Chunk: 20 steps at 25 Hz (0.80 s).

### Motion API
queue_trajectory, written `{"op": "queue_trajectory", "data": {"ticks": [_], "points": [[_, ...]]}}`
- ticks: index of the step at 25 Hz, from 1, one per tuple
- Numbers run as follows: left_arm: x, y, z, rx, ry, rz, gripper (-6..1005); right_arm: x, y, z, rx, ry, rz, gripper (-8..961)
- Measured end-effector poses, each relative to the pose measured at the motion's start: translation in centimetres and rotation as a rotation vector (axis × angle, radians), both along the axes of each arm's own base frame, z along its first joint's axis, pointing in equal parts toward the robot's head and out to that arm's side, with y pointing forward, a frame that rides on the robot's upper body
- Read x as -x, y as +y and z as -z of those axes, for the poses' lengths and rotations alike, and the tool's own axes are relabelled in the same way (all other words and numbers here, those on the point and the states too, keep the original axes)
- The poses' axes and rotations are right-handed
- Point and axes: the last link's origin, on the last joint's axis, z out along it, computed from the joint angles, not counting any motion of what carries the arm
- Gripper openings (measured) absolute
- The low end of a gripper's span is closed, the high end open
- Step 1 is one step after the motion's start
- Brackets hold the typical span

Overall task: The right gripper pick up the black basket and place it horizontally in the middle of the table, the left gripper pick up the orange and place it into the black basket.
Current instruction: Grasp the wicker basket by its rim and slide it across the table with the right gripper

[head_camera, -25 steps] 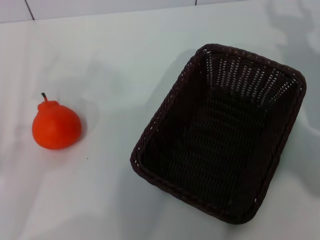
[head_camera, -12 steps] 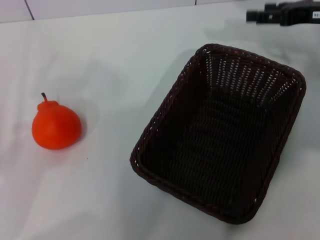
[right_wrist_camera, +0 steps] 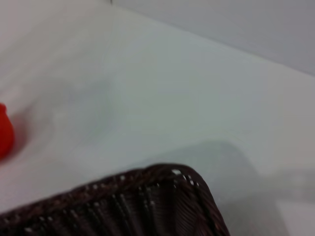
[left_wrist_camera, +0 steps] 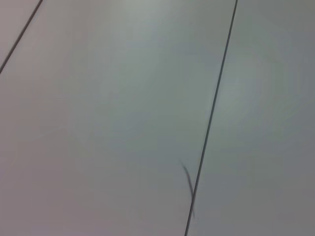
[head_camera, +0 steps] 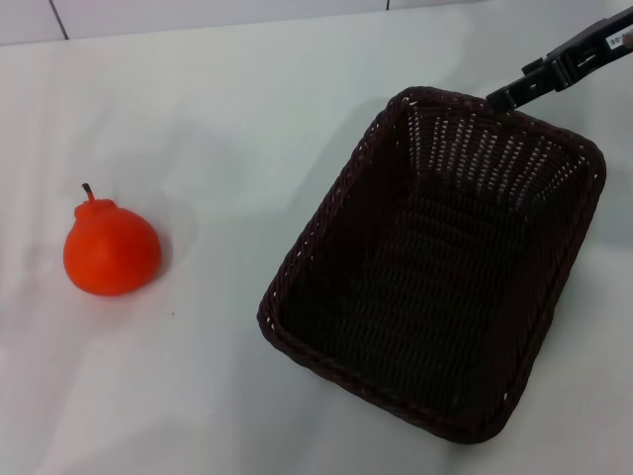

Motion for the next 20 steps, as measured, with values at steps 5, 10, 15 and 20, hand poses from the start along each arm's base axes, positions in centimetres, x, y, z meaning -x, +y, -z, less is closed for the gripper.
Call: {"op": "queue_trajectory", "data": {"ticks": [5, 10, 15, 20], "points": [[0.1, -0.2, 0.1, 0.0, -0.003, -0.006, 824, 0.2, 0.4, 0.6, 0.016, -0.079, -0.016, 814], [0.1, -0.2, 0.2, 0.003, -0.012, -0.009, 824, -0.2, 0.5, 1.7, 0.027, -0.147, -0.018, 812], [0.0, 0.0, 0.3, 0.003, -0.012, -0.003, 825, -0.5, 0.5, 3.5, 0.035, -0.195, -0.028, 652], [0.0, 0.1, 0.3, 0.007, -0.013, -0.009, 825, -0.6, 0.5, 4.1, 0.047, -0.191, -0.032, 524]]}}
